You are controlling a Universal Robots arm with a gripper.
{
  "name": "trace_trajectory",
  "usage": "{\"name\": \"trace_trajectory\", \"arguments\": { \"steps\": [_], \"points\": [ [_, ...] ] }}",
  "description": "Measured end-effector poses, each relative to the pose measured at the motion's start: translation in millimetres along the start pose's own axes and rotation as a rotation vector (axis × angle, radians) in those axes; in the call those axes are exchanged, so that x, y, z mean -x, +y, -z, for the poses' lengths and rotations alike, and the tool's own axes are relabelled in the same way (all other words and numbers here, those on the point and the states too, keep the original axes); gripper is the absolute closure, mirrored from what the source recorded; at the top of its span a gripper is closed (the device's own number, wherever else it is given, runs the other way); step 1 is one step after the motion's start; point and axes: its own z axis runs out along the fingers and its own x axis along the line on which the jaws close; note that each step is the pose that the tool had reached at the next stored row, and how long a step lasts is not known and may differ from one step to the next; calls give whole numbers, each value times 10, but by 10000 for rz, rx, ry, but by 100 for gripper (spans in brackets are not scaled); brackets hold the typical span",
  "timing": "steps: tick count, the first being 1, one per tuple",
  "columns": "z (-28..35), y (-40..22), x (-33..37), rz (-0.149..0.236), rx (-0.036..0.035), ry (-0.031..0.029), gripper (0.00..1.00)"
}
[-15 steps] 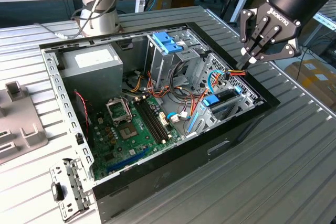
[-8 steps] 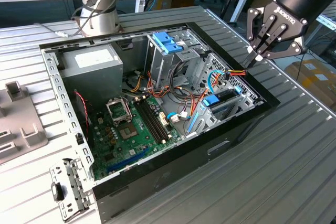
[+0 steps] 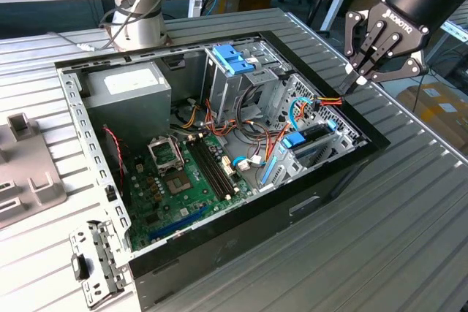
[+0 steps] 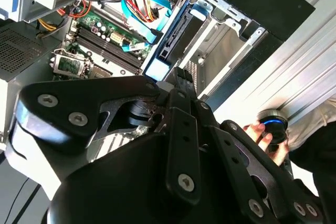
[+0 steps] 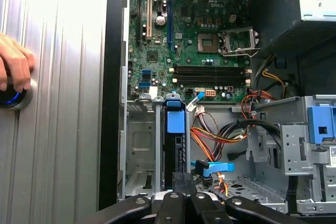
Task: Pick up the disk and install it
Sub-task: 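Insert the first disk wire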
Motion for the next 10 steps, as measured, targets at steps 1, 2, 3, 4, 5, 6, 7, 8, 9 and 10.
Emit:
{"name": "trace_trajectory", "arguments": {
  "steps": [1,2,3,4,5,6,7,8,9,10],
  "points": [
    [0,0,0,0,0,-1,89],
    [0,0,0,0,0,0,89],
    [0,0,0,0,0,-1,89],
    [0,0,0,0,0,-1,89],
    [0,-1,0,2,-30,-1,89],
    [-2,-1,0,15,-256,-4,89],
    [-3,-1,0,24,-437,-5,89],
    [-3,-1,0,37,-714,-8,89],
    [-4,-1,0,45,-850,-9,89],
    [-5,-1,0,51,-959,-10,89]
  ]
}}
